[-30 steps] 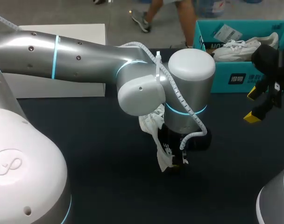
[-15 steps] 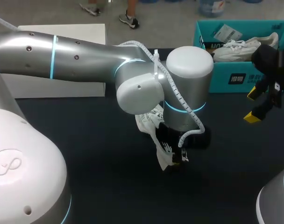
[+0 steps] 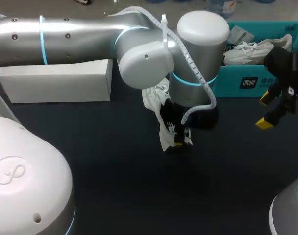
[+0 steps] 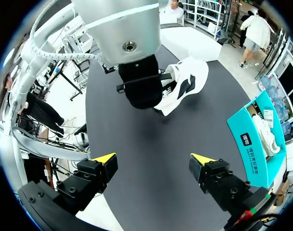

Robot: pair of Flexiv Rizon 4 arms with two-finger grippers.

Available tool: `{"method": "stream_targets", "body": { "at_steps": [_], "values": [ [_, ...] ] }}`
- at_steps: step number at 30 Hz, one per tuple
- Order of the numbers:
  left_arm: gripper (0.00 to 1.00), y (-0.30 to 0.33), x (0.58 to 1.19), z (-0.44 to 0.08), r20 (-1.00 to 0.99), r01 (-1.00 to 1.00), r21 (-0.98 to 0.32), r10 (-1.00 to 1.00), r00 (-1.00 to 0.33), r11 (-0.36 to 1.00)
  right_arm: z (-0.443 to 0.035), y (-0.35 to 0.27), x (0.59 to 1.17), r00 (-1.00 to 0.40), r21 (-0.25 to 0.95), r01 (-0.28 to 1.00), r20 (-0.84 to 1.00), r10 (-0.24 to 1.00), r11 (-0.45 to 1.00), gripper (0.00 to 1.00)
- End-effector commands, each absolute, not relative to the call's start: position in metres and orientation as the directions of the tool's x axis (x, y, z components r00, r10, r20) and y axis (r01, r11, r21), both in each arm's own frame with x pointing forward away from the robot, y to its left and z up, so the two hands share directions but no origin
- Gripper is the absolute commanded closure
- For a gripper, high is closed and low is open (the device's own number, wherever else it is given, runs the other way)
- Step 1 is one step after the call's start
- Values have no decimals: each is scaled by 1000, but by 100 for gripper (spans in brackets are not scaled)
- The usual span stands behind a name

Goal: Take the shoe out of the shoebox, open the shoe tongue, remove and reinsert the insole, then place the shoe into the shoebox

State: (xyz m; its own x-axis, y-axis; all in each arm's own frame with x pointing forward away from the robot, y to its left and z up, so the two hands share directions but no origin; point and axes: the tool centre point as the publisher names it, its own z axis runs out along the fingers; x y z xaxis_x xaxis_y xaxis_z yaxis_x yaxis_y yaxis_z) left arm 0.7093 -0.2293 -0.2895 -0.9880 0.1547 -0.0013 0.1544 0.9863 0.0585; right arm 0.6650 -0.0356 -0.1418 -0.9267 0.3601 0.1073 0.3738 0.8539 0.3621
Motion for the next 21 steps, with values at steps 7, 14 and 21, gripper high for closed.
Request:
{"method": "stream_targets", "body": {
  "at_steps": [7,14,21],
  "values": [
    [100,-203,740,-219,7,142,21,142,-990,990,-142,-35,667,-927,358,374,110,359,855,0],
    [100,-199,746,-186,20,170,-21,170,-985,985,-142,-35,667,-927,358,374,110,359,855,0],
    [100,-196,745,-167,-11,149,-67,149,-989,987,-142,-35,667,-927,358,374,110,359,855,0]
  ]
}}
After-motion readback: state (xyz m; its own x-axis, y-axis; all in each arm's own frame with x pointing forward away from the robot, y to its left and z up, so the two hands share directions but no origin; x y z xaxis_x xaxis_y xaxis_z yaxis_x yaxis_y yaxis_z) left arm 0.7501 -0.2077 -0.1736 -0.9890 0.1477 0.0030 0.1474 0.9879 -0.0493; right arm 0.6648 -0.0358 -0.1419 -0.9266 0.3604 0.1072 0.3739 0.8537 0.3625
